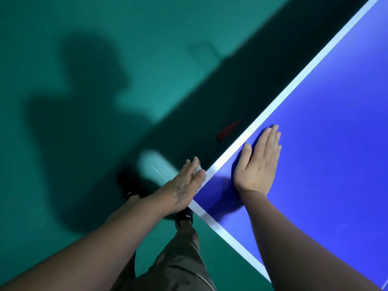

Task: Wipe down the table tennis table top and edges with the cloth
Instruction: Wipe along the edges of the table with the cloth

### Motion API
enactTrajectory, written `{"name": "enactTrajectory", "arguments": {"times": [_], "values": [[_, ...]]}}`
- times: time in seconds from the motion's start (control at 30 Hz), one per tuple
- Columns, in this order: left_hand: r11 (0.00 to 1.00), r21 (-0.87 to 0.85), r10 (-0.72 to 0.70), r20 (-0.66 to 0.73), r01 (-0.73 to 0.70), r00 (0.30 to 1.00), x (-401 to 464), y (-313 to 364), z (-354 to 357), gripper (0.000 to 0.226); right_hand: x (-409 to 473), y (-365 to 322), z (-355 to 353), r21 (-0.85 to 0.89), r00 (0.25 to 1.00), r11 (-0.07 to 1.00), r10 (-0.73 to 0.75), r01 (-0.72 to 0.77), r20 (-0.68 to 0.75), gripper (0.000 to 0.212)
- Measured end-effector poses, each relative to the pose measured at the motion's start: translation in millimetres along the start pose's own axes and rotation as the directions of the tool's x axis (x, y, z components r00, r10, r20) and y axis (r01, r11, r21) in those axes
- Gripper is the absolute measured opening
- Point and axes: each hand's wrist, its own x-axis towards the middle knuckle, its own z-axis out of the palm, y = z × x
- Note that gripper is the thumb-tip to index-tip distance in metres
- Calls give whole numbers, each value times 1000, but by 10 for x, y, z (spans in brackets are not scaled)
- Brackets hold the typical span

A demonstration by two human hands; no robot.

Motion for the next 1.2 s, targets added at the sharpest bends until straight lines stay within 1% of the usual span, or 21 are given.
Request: {"name": "enactTrajectory", "arguments": {"times": [0.07, 0.1, 0.2, 0.23, 0.3, 0.37, 0.4, 0.5, 0.6, 0.63, 0.7, 0.73, 0.8, 0.9, 0.97, 1.03, 1.07, 1.1, 1.17, 1.2], "values": [[998, 57, 1, 44, -3, 999, 84, 128, -28, 100, 4, 1, -4, 7, 1000, 1000, 27, -27, -12, 67], [996, 87, 5, 56, -10, 998, 165, 223, -33, 100, 6, 12, -1, 8, 1000, 1000, 25, -25, -17, 67], [991, 113, 62, 60, -69, 996, 465, 645, -29, 78, 17, 33, -4, 10, 1000, 1000, 8, -8, -6, 67], [988, 123, 85, 55, -91, 995, 544, 777, -28, 75, 22, 38, -12, 11, 1000, 1000, 10, -10, 1, 67], [986, 131, 98, 67, -106, 993, 678, 1029, -45, 78, 28, 33, -25, 14, 1000, 1000, 21, -21, 4, 66], [975, 183, 115, 79, -128, 990, 756, 1158, -41, 70, 38, 24, -36, 13, 1000, 1000, 27, -27, 7, 67], [976, 186, 100, 68, -111, 993, 750, 1161, -34, 66, 41, 18, -36, 11, 1000, 1000, 26, -26, 6, 67], [986, 163, 25, 8, -26, 1000, 563, 969, -14, 70, 38, 13, -39, 2, 1000, 1000, 26, -26, 9, 67], [996, 78, 43, -50, -39, 998, 345, 573, 38, 71, 48, 2, -50, 1, 999, 1000, 25, -25, 24, 67], [999, 46, 28, -58, -25, 998, 297, 485, 51, 77, 57, -4, -48, 3, 999, 1000, 23, -24, 28, 67], [1000, 11, -10, -44, 10, 999, 292, 425, 54, 97, 62, -17, -59, 6, 999, 1000, 29, -30, 35, 67], [1000, 16, -21, -35, 22, 999, 345, 447, 50, 100, 67, -23, -66, 11, 999, 999, 30, -30, 35, 67], [999, 49, -24, -12, 24, 1000, 513, 570, 35, 89, 70, -36, -80, 24, 999, 999, 32, -33, 37, 67], [993, 98, 67, 19, -68, 998, 806, 968, 11, 81, 61, -35, -85, 37, 998, 998, 51, -52, 36, 68], [987, 120, 99, 37, -103, 994, 1040, 1302, -19, 88, 61, -36, -80, 42, 998, 998, 53, -54, 39, 68], [989, 110, 97, 35, -100, 995, 1228, 1623, -49, 105, 70, -31, -82, 47, 998, 997, 54, -55, 38, 68], [987, 120, 104, 36, -108, 994, 1312, 1720, -56, 106, 74, -28, -84, 49, 998, 997, 54, -55, 36, 67], [983, 136, 117, 48, -122, 992, 1369, 1779, -58, 97, 76, -27, -87, 51, 998, 997, 53, -54, 33, 66], [979, 118, 158, 64, -165, 985, 1439, 1770, -65, 67, 73, -27, -85, 56, 998, 997, 49, -51, 31, 65], [979, 108, 164, 79, -172, 983, 1424, 1725, -75, 62, 71, -30, -84, 57, 998, 997, 51, -53, 31, 65]]}}
